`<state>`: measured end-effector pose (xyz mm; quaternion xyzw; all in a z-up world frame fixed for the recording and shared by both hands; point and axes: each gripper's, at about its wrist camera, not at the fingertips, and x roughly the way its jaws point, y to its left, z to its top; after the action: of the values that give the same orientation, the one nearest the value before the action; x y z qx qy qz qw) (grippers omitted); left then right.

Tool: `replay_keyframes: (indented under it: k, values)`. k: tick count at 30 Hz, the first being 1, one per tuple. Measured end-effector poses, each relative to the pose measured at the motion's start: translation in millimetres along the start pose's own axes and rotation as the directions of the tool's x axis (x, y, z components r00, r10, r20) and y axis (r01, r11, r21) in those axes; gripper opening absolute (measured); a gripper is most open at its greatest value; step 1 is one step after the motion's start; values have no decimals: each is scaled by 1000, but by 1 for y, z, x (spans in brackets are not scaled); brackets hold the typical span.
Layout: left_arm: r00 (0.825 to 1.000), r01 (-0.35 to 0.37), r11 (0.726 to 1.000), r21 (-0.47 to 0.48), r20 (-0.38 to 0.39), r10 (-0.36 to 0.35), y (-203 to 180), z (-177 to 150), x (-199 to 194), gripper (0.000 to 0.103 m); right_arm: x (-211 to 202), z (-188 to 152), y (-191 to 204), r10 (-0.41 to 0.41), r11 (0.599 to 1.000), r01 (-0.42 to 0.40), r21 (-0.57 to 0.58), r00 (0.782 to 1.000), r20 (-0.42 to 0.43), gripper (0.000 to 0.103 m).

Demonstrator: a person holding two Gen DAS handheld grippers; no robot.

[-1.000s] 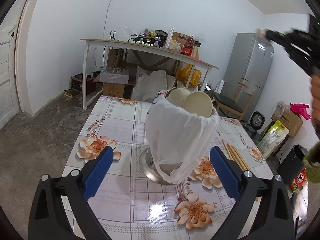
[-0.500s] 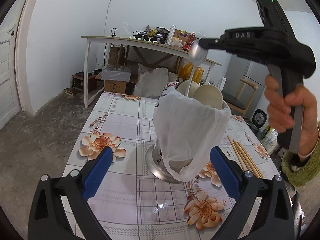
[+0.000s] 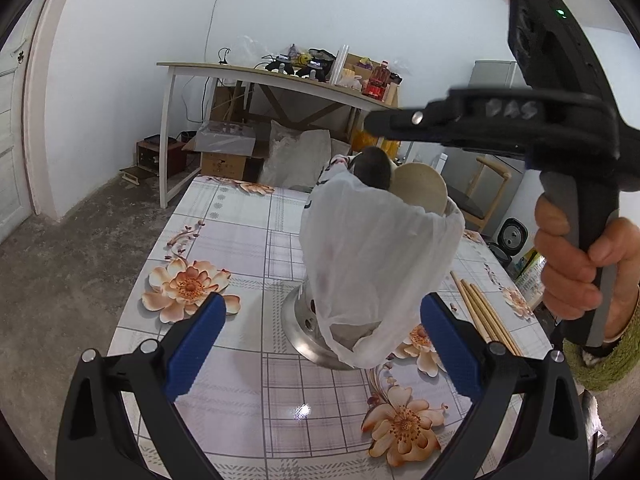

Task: Organize utensils
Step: 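Lower the metal spoon into the holder and open the right tool, then grasp a wooden chopstick with the right tool while the left tool grasps another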

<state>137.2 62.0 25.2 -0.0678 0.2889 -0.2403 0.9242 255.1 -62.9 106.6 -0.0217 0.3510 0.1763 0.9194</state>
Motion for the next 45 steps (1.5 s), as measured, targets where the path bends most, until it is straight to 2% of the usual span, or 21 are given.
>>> replay_keyframes:
  k: [5,13,17,20,22,27,33,40,44,45]
  values:
    - [999,33,999,18,28,-34,-5,6,2,96,-19,-1,-23,36,993,-40,107,999,39,34]
    - [984,177,984,14,-27,-177,-14,27,42,96,-18,-23,-71,91,943,-91,319,996,16,39]
    - [973,228,974,16,-44,-227,-21,31,54,96,-30,-30,-86,104,921,-116,371,993,52,39]
    - [975,219,975,33,-53,-218,-29,32,58,96,-44,-37,-96,103,909,-126,398,992,79,41]
    - [970,239,971,30,-59,-237,-33,32,59,96,-54,-44,-102,106,899,-135,416,990,93,41]
    - [960,276,959,71,-74,-271,-50,32,59,96,-82,-67,-113,42,900,-86,428,993,112,41]
    - [943,326,938,122,-107,-314,-82,32,66,96,-118,-116,-126,-49,879,2,476,995,87,41]
    - [932,357,920,164,-135,-337,-114,33,79,96,-153,-175,-141,-124,815,61,576,990,70,42]
    - [934,349,921,172,-148,-326,-125,30,80,96,-166,-203,-147,-164,782,106,614,986,38,43]
    - [940,332,927,173,-147,-309,-126,27,77,97,-168,-209,-148,-173,777,119,618,984,29,43]
